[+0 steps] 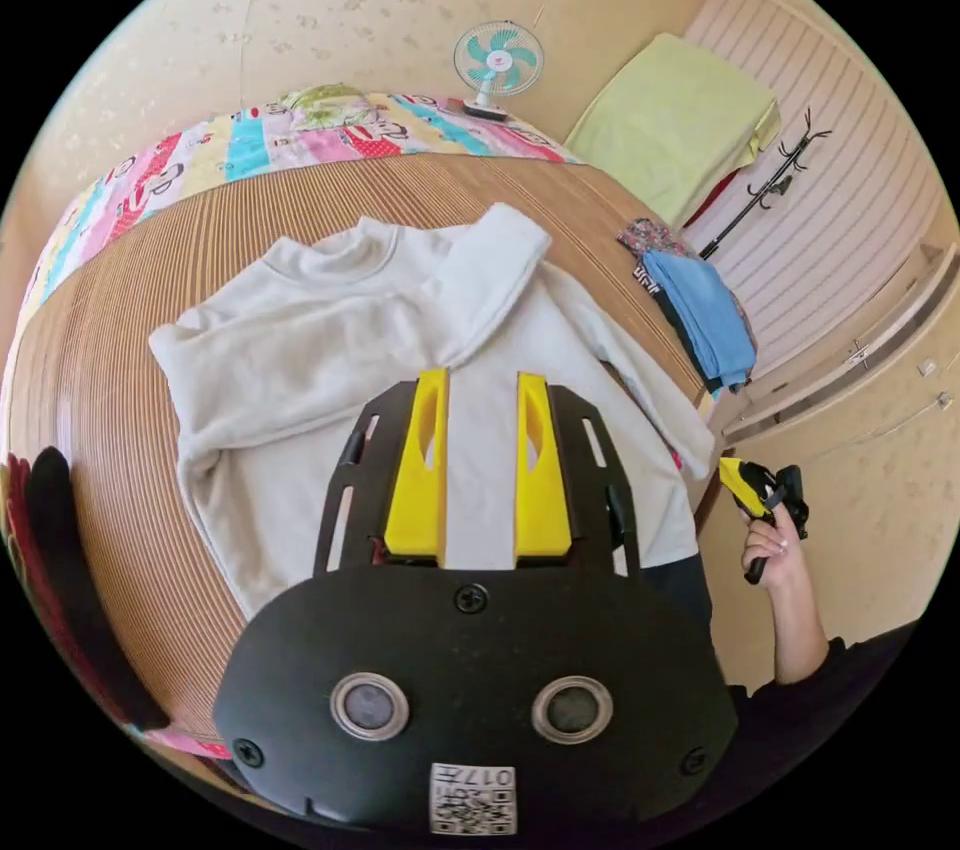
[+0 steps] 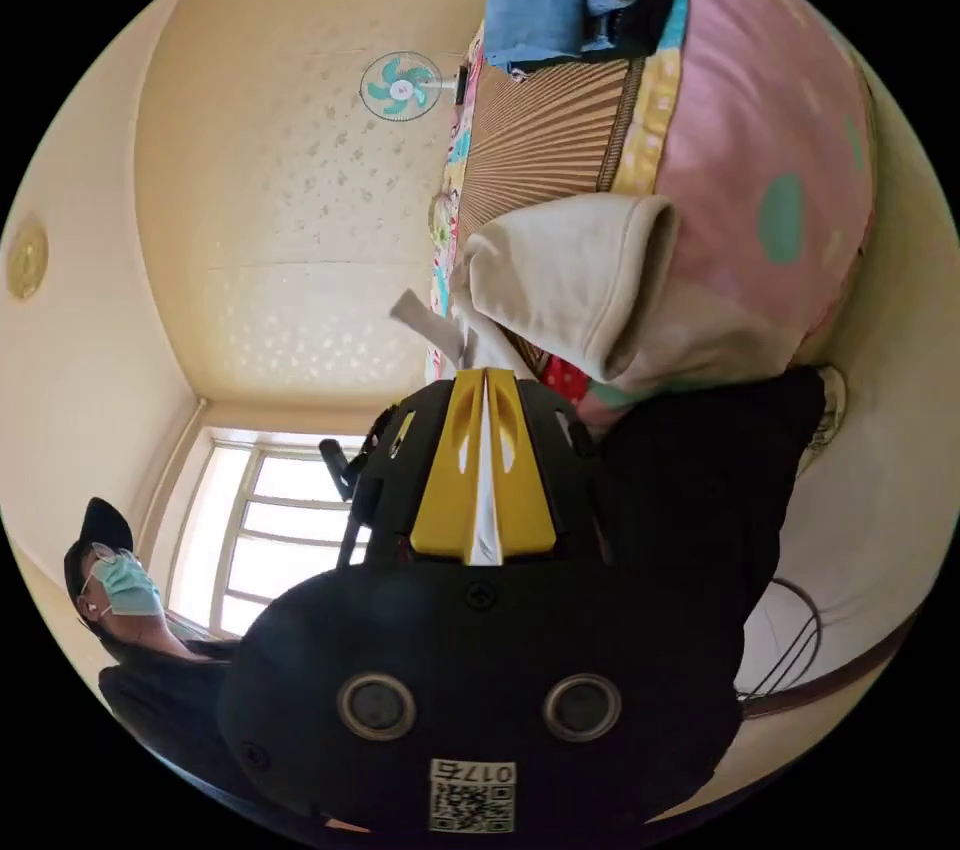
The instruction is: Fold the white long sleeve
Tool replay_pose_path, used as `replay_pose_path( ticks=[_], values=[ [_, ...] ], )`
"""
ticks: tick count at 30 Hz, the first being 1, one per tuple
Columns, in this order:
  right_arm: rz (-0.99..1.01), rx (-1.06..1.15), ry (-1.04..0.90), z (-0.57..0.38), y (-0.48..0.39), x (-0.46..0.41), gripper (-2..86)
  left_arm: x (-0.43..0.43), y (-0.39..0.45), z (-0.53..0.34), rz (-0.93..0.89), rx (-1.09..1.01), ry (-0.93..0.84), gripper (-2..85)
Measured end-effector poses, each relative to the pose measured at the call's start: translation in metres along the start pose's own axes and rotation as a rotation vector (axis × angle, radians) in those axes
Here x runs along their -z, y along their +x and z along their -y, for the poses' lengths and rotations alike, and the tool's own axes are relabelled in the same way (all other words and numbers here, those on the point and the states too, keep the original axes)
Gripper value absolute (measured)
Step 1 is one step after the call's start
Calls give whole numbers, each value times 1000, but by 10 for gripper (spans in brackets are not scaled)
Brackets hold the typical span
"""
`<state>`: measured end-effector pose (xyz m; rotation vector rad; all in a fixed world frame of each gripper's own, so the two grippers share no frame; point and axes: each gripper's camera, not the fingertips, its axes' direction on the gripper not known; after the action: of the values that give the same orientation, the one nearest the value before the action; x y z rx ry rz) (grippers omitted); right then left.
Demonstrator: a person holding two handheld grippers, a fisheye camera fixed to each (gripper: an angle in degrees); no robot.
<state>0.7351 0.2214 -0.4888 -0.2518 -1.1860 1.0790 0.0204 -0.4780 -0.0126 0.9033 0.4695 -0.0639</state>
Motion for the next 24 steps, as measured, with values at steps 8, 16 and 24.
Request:
replay_pose_path(
  ticks=[8,16,24],
  values=[
    [208,-342,164,23,54,83,100,-49,-13,-165,-28,175,-55,53],
    [187,-441,156,34,17,127,99,-43,-30,-227,-85,203,-45,-6],
    [314,-495,208,36,24,108,97,-52,-1,-253,0,171,-20,-9]
  ],
)
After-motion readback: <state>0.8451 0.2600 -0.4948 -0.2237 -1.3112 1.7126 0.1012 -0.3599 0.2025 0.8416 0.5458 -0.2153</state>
